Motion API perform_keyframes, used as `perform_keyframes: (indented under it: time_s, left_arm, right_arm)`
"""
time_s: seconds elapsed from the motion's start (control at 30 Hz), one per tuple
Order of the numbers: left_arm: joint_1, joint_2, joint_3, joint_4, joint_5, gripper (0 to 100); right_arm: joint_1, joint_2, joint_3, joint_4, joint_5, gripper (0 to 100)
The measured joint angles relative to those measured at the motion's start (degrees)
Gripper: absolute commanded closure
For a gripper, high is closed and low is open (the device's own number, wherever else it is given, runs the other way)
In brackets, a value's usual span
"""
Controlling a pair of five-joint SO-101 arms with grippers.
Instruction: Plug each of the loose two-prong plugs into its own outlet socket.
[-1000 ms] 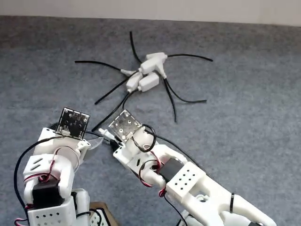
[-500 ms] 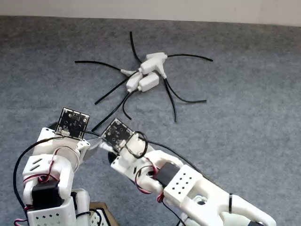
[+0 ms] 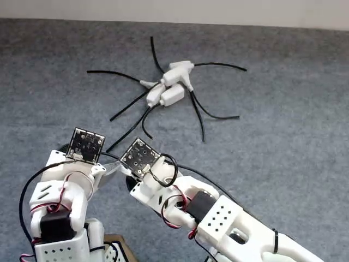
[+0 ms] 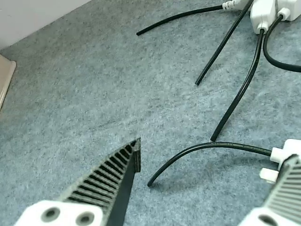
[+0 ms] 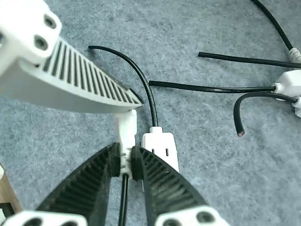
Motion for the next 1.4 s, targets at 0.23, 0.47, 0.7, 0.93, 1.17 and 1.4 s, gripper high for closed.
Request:
perform_keyframes:
  time_s: [0.23,0.47,0.7,0.93,1.17,1.4]
  left_arm:
    - [0.0,0.0,0.2,0.0,0.1,57]
    - [0.1,-0.2,2.2,0.0,0.1,57]
    - [-0.1,-0.2,2.5,0.0,0.1,57]
    - [-0.1,-0.2,2.5,0.0,0.1,57]
    - [-0.1,-0.2,3.9,0.0,0.3,57]
    - [0.0,-0.1,6.3,0.1,0.1,58]
  right_arm:
    - [0.5,0.0,-1.0,2.3,0.0,99.3]
    - [0.6,0.0,-1.8,3.6,0.0,99.3]
    - [0.8,0.0,-2.4,3.6,0.0,99.3]
    - [0.8,0.0,-2.4,3.6,0.0,99.3]
    - [0.8,-0.3,-2.4,3.6,0.0,99.3]
    - [0.9,-1.1,-3.5,3.6,0.0,99.3]
